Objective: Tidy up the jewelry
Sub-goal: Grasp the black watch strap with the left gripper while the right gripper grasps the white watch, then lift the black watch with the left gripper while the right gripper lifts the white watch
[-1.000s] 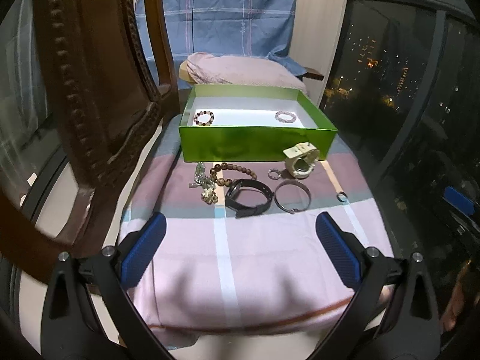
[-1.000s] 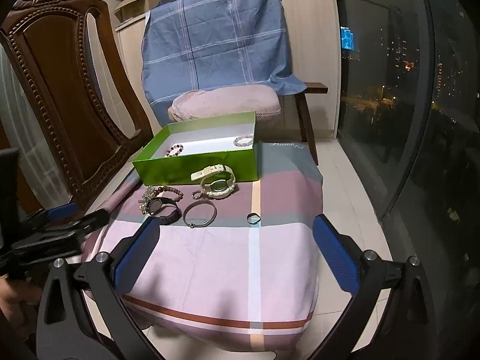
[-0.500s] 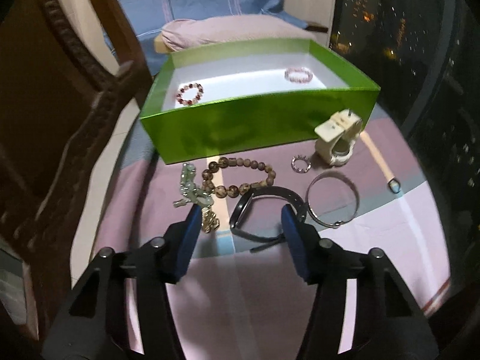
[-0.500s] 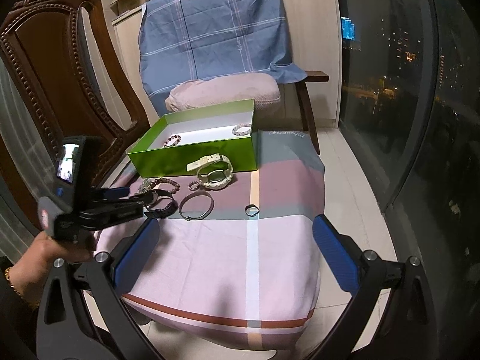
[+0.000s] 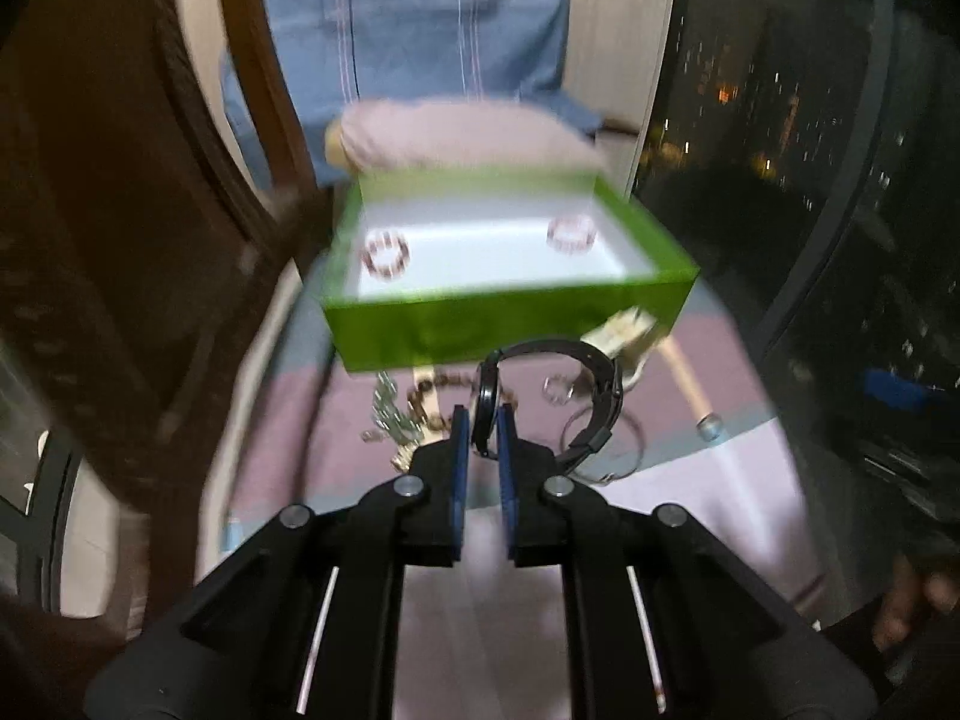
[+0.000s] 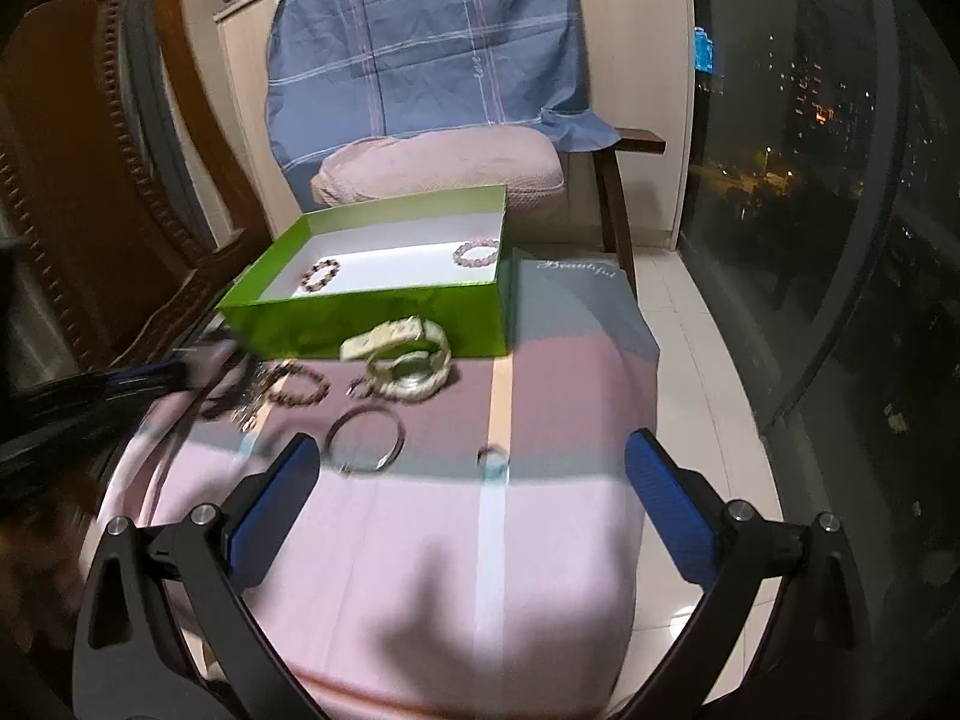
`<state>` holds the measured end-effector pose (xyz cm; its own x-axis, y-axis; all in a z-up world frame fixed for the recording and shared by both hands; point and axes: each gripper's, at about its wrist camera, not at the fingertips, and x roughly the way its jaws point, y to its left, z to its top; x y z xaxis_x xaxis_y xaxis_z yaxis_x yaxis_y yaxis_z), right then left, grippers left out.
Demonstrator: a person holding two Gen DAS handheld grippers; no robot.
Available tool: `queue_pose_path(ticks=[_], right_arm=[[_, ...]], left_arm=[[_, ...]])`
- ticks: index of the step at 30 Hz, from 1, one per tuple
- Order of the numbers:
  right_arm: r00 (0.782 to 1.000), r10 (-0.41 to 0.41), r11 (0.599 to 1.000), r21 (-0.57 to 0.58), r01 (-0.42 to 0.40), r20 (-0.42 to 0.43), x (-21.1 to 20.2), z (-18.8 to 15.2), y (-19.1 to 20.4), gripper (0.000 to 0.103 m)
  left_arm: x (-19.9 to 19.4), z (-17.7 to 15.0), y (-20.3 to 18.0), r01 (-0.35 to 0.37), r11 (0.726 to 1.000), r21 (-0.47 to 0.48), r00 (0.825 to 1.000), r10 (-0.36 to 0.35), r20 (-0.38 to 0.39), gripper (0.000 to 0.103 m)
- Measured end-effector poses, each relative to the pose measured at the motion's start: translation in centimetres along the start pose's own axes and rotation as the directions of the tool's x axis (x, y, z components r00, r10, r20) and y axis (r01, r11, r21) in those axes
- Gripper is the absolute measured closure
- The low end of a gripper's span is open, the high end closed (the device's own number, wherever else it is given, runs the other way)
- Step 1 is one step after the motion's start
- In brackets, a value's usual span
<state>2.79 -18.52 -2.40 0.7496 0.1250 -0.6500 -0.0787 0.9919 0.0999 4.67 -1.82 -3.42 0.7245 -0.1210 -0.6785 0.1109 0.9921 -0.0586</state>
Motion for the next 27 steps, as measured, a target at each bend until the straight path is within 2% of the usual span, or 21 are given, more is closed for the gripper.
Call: queue_pose_path(ticks=[3,7,12,15,16,17,22,27], right_arm=[[0.999,0.009,0.999,0.039,-0.007,-0.05,3.3,1.3,-0.3,0.005],[0.991,-0.02,1.0,0.015,0.022,-0.135,9.0,2.4,0.3,0.024],[0.975,-0.014,1.0,0.002,0.015,-0.22,13.7,2.5,1.3,0.045],[0.977,0.024,1.0,0.021,-0.02,-0.212,14.8,2.9,1.9,0.065],[0.978,0.035,0.999,0.032,-0.029,-0.206,14.8,3.0,1.9,0.083],[0.979,0.038,0.999,0.039,-0.031,-0.199,14.7,3.1,2.0,0.094],[0.99,0.043,0.998,0.051,-0.036,-0.138,12.1,3.6,2.1,0.098],[0.996,0.088,0.995,0.042,-0.087,-0.032,5.9,3.6,2.3,0.098]], left_arm=[[-3.1,0.2,0.8,-0.003,1.0,-0.022,0.997,0.005,0.076,0.093],[-4.6,0.6,1.5,-0.008,0.999,-0.036,0.993,0.012,0.116,0.093],[-4.7,0.3,1.9,0.006,0.999,-0.036,0.994,-0.002,0.106,0.093],[-4.2,0.4,1.9,0.028,0.999,-0.044,0.995,-0.024,0.093,0.093],[-4.2,0.4,1.8,0.031,0.999,-0.043,0.995,-0.027,0.091,0.093],[-4.2,0.6,1.9,0.033,0.999,-0.042,0.995,-0.028,0.093,0.093],[-4.5,0.4,1.8,0.038,0.999,-0.038,0.995,-0.034,0.092,0.093],[-4.6,0.4,1.8,0.055,0.997,-0.049,0.994,-0.05,0.096,0.093]])
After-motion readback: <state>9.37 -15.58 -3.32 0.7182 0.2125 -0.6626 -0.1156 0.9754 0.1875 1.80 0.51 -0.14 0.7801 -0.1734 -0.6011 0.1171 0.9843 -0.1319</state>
